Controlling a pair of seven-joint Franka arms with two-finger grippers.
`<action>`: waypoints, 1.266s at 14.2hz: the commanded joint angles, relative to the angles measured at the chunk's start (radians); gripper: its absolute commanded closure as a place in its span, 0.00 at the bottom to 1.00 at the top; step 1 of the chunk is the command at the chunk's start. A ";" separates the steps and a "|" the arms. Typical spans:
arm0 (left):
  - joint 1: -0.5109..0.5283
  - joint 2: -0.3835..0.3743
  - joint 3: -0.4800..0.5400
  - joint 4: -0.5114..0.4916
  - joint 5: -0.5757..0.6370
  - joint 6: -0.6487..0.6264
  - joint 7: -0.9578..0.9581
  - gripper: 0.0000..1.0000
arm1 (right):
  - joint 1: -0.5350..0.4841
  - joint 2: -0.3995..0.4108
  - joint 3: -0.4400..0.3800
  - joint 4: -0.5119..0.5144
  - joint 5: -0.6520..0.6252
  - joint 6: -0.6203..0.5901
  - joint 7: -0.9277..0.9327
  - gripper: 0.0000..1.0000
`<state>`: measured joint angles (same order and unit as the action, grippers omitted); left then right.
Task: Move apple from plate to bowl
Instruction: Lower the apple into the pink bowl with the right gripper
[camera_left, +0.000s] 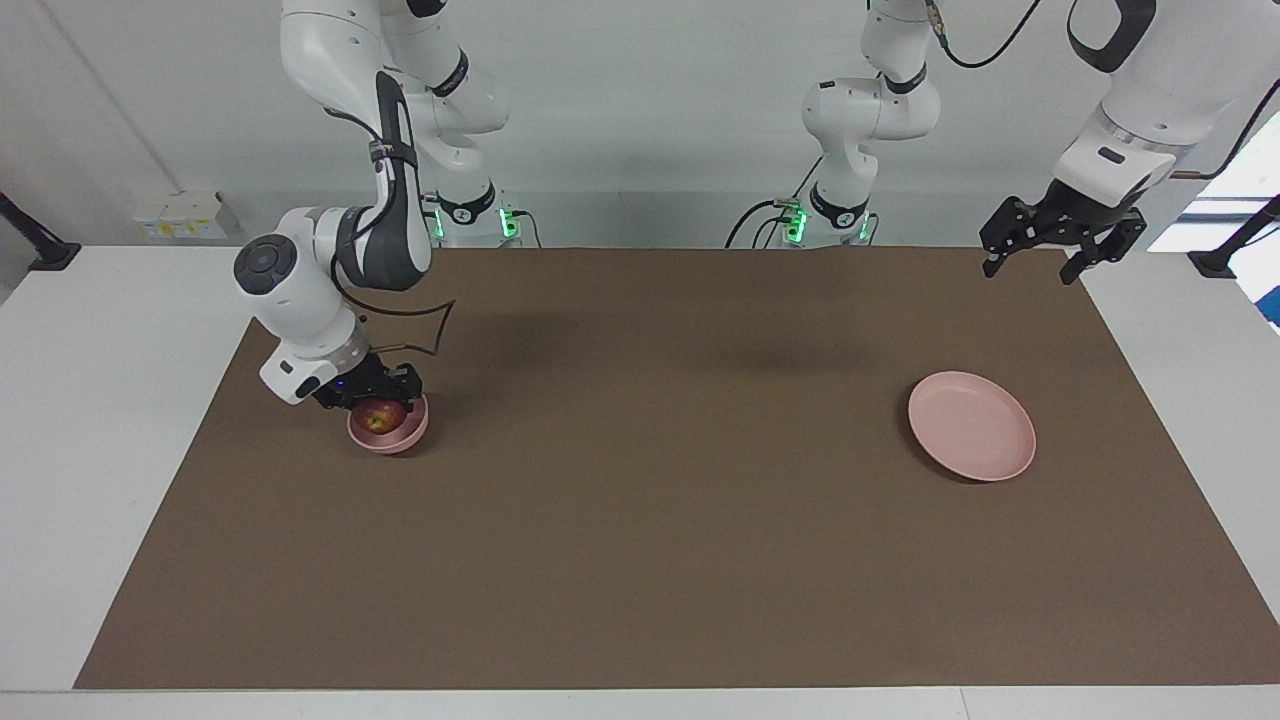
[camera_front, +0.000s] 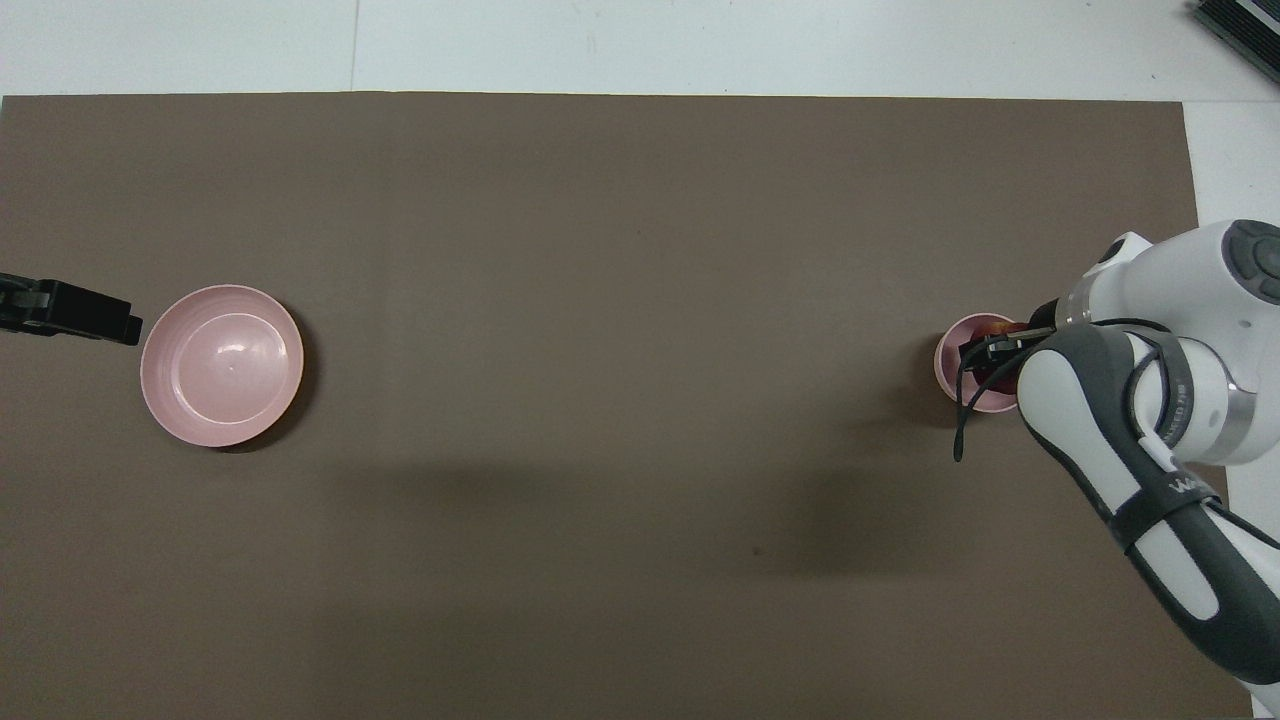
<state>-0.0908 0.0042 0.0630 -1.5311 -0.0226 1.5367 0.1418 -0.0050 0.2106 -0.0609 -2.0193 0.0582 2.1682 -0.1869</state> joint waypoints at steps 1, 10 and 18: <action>-0.009 0.000 0.008 0.020 0.021 -0.026 -0.002 0.00 | -0.004 0.010 0.007 -0.012 -0.018 0.030 -0.009 1.00; -0.009 0.000 0.008 0.020 0.021 -0.026 -0.001 0.00 | -0.001 0.033 0.007 -0.007 -0.018 0.053 0.014 0.70; -0.009 0.000 0.008 0.020 0.021 -0.026 -0.002 0.00 | -0.001 0.044 0.007 -0.004 -0.018 0.056 0.029 0.41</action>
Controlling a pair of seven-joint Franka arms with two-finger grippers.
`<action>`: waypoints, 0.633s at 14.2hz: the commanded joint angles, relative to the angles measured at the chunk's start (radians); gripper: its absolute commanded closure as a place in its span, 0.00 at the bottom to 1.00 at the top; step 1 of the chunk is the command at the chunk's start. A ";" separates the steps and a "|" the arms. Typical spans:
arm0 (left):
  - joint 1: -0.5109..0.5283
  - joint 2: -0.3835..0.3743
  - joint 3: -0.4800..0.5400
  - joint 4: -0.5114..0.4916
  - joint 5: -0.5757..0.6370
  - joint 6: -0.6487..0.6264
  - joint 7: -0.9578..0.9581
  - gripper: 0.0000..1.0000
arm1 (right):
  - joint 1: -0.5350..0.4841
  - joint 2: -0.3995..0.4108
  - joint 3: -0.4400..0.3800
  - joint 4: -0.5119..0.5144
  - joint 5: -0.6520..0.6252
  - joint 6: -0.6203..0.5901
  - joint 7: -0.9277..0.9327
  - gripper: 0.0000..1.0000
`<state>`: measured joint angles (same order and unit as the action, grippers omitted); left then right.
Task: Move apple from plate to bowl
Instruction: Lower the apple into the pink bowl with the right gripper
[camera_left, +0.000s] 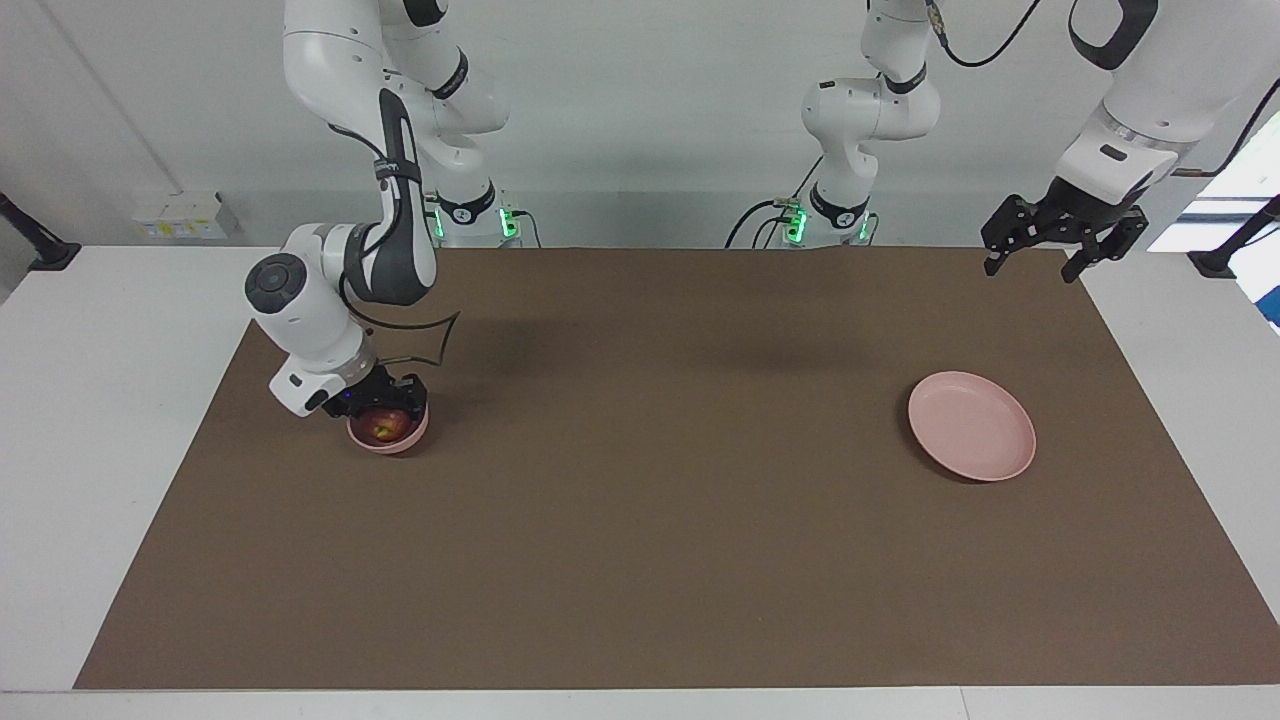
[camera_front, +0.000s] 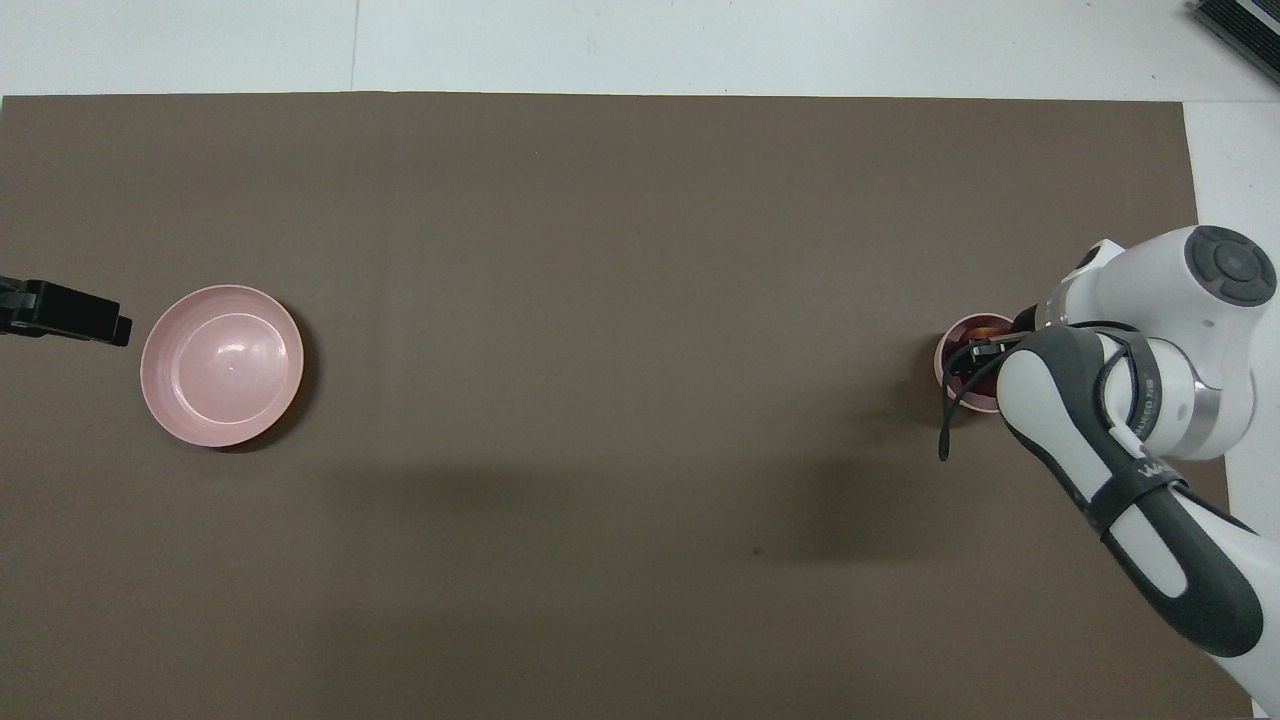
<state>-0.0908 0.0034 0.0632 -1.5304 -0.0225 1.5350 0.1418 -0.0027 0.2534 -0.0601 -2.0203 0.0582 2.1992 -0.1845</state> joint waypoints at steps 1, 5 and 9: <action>-0.009 0.001 0.007 0.019 0.021 -0.024 -0.002 0.00 | -0.003 0.001 0.008 -0.003 -0.018 0.025 0.037 0.39; -0.009 0.001 0.007 0.019 0.021 -0.024 -0.002 0.00 | -0.002 0.001 0.008 -0.003 -0.018 0.025 0.042 0.02; -0.009 0.001 0.007 0.019 0.021 -0.024 -0.002 0.00 | -0.002 0.003 0.008 0.000 -0.018 0.025 0.043 0.00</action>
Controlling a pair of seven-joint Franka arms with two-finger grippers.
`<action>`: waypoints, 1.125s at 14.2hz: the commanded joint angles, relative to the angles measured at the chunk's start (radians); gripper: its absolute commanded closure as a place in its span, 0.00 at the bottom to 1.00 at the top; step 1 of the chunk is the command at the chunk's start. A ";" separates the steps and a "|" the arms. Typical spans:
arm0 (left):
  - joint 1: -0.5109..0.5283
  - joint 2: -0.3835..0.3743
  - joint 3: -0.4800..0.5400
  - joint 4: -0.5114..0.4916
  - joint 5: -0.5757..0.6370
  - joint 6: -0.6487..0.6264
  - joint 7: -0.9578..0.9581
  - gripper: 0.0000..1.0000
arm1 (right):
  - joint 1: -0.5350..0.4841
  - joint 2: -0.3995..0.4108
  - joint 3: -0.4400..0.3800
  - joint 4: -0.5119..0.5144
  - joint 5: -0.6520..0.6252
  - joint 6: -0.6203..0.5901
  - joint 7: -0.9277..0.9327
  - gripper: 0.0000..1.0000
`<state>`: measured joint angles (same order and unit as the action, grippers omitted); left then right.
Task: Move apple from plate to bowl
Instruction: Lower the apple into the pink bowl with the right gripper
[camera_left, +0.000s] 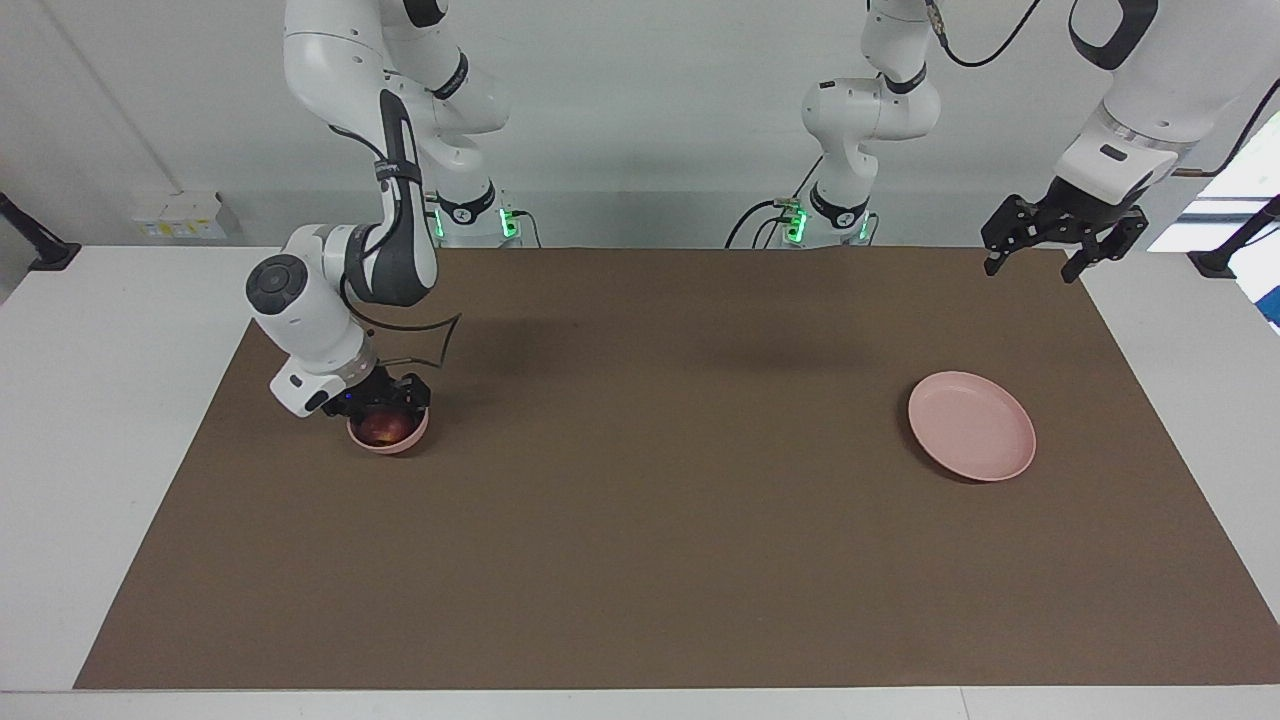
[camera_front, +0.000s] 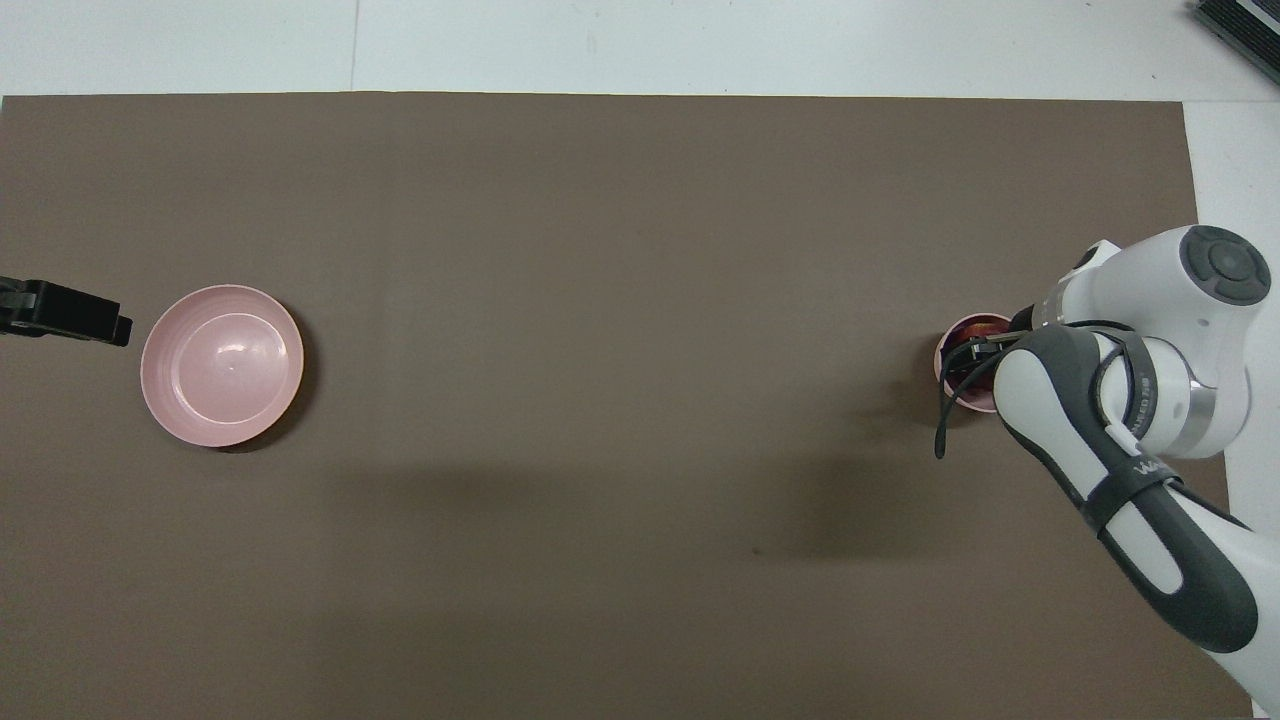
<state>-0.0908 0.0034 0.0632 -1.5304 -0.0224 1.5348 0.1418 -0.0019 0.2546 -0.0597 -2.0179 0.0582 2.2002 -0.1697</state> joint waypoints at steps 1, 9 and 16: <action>-0.009 0.001 0.007 0.019 0.021 -0.024 -0.002 0.00 | -0.003 0.002 0.008 0.002 -0.018 0.020 0.029 0.00; -0.009 0.001 0.007 0.019 0.021 -0.024 -0.002 0.00 | -0.001 -0.102 0.011 0.100 -0.021 -0.149 0.084 0.00; -0.009 0.001 0.007 0.019 0.021 -0.024 -0.002 0.00 | -0.001 -0.293 0.021 0.162 -0.097 -0.376 0.199 0.00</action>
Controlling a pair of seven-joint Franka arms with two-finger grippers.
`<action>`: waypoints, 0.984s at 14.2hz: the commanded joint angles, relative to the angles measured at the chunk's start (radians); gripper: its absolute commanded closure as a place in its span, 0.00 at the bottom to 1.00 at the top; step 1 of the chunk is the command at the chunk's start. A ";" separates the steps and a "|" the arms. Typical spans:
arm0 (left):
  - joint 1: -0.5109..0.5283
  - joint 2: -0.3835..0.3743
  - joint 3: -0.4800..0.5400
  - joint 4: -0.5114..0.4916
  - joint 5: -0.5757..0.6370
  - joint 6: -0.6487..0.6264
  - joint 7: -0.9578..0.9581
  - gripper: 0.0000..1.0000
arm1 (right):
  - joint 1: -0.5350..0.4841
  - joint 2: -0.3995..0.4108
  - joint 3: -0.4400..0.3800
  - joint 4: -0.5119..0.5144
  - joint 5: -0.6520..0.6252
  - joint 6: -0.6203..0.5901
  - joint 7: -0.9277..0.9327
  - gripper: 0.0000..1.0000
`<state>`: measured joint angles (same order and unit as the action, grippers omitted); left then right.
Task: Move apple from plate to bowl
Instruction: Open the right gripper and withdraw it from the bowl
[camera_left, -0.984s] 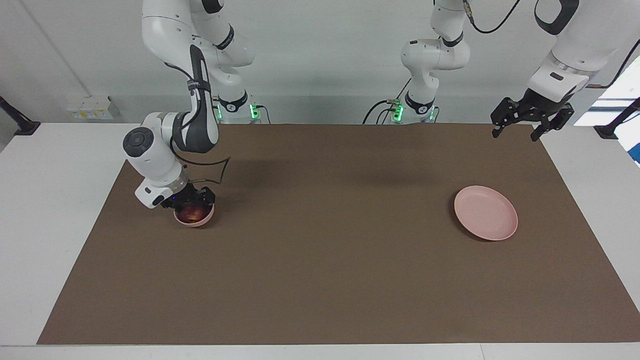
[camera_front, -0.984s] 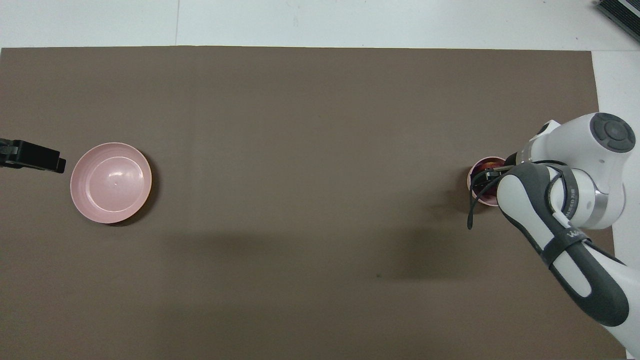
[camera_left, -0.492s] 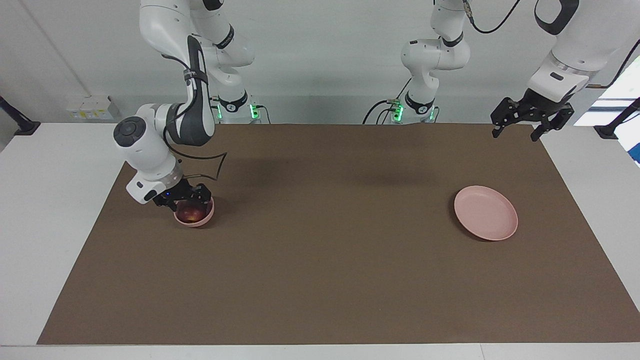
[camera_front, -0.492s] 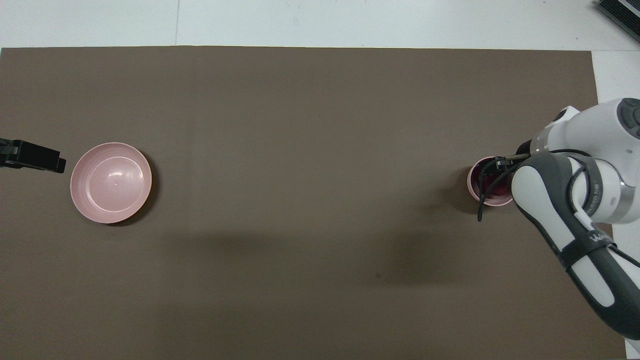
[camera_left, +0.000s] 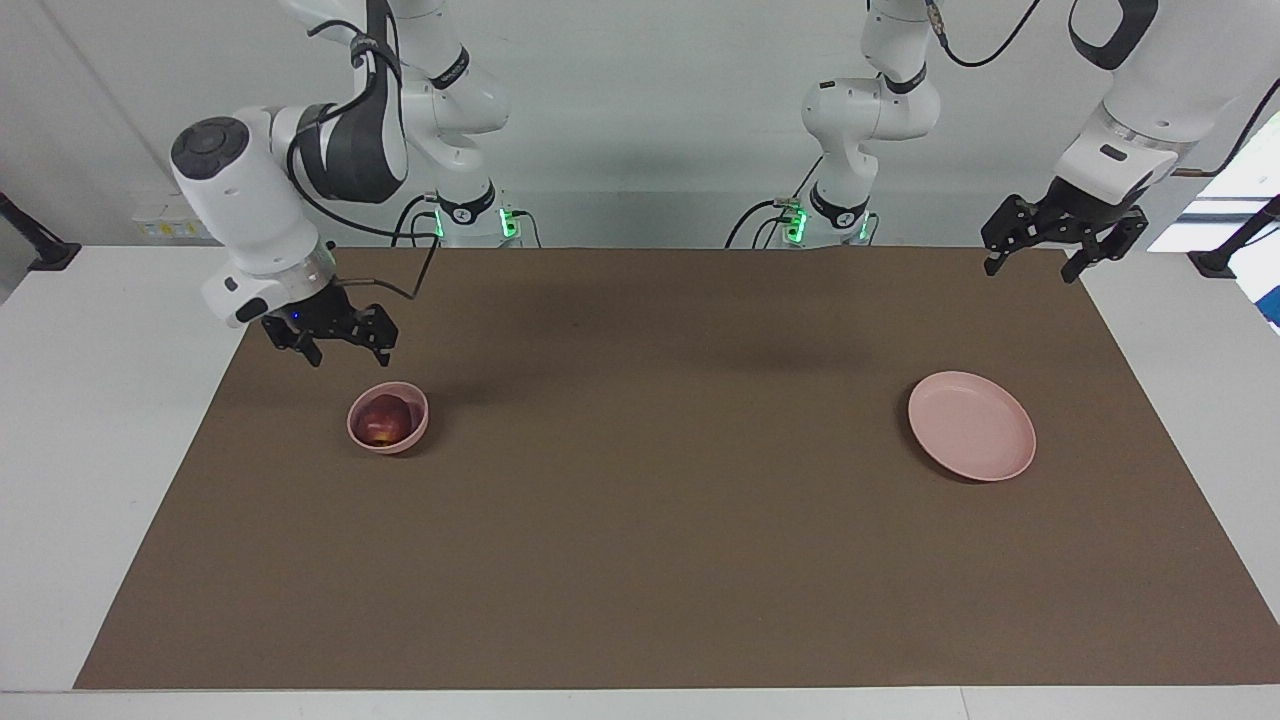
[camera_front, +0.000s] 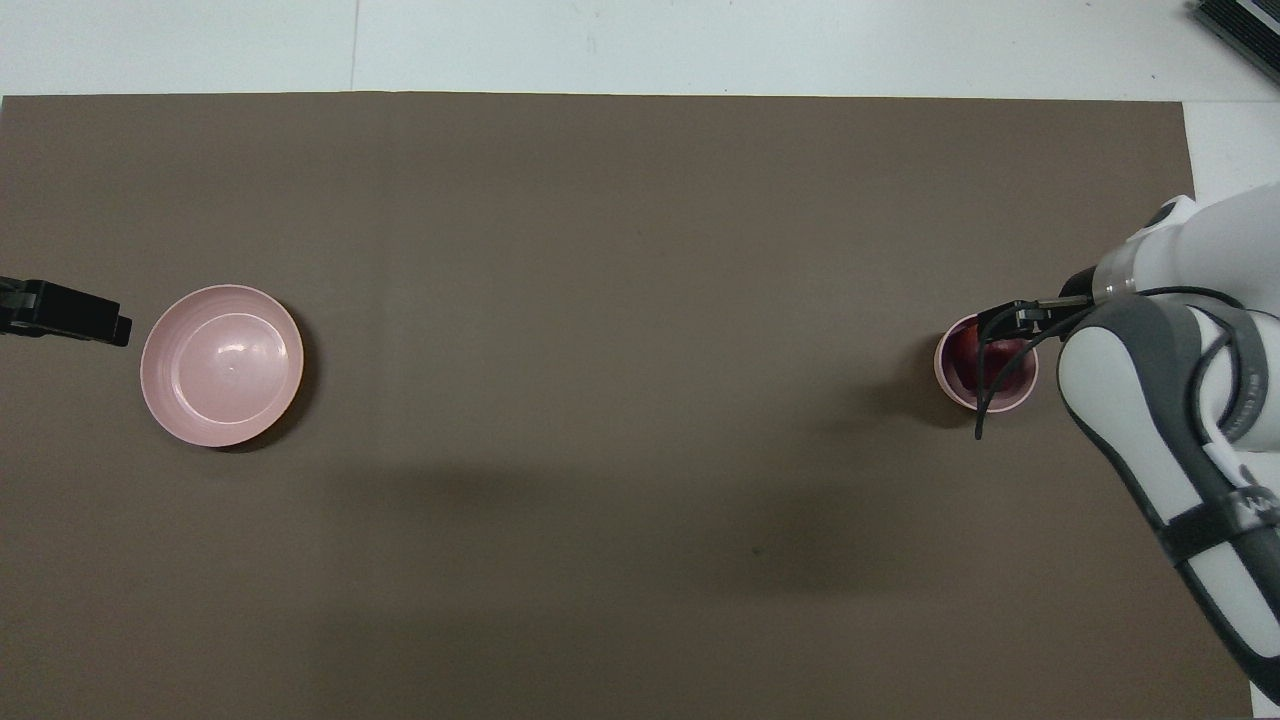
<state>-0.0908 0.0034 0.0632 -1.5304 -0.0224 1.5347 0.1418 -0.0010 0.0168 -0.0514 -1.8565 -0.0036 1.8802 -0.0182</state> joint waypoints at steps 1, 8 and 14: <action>-0.009 0.001 0.007 0.019 0.021 -0.024 -0.002 0.00 | -0.002 -0.079 0.021 0.000 -0.035 -0.081 0.061 0.00; -0.009 0.001 0.007 0.019 0.021 -0.024 -0.002 0.00 | -0.011 -0.135 0.025 0.190 -0.024 -0.285 0.077 0.00; -0.009 0.001 0.007 0.019 0.021 -0.024 -0.002 0.00 | -0.011 -0.126 0.021 0.341 -0.012 -0.426 0.072 0.00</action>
<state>-0.0908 0.0034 0.0633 -1.5304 -0.0224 1.5346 0.1418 -0.0038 -0.1336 -0.0362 -1.5678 -0.0124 1.4902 0.0432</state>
